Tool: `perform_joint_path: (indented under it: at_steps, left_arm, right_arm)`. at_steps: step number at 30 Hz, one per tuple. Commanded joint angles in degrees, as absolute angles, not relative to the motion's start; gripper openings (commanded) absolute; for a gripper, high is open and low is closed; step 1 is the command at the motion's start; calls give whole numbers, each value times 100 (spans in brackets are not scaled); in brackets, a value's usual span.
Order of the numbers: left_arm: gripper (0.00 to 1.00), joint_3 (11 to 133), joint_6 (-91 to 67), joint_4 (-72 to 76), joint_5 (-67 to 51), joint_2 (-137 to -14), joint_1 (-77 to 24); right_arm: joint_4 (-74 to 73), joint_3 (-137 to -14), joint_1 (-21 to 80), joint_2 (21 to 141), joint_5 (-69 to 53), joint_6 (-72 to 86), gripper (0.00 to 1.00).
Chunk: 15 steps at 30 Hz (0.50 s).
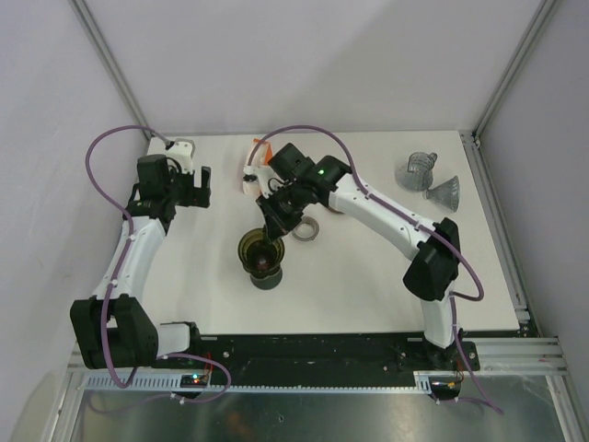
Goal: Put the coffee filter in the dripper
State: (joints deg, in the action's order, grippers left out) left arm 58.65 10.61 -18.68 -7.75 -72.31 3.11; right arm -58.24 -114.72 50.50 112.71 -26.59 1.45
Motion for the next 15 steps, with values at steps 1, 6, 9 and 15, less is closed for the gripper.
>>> perform_joint_path:
  at_steps: [1, 6, 9, 15]
  left_arm:
    - [100, 6059, 1177, -1854, -874, -7033, 307]
    - [100, 6068, 1176, -1854, -848, -7033, 302]
    - [100, 6077, 1173, -1851, -853, -7049, 303]
    - [100, 6084, 1158, -1853, -894, -7067, 304]
  right_arm:
    - [-5754, -11840, 4971, 11492, -2657, 157, 0]
    - [-5758, -11993, 4848, 11765, -2770, 174, 0]
    - [-5823, -12195, 4814, 11878, -2896, 191, 0]
    - [-5998, -12857, 4834, 12040, -2912, 200, 0]
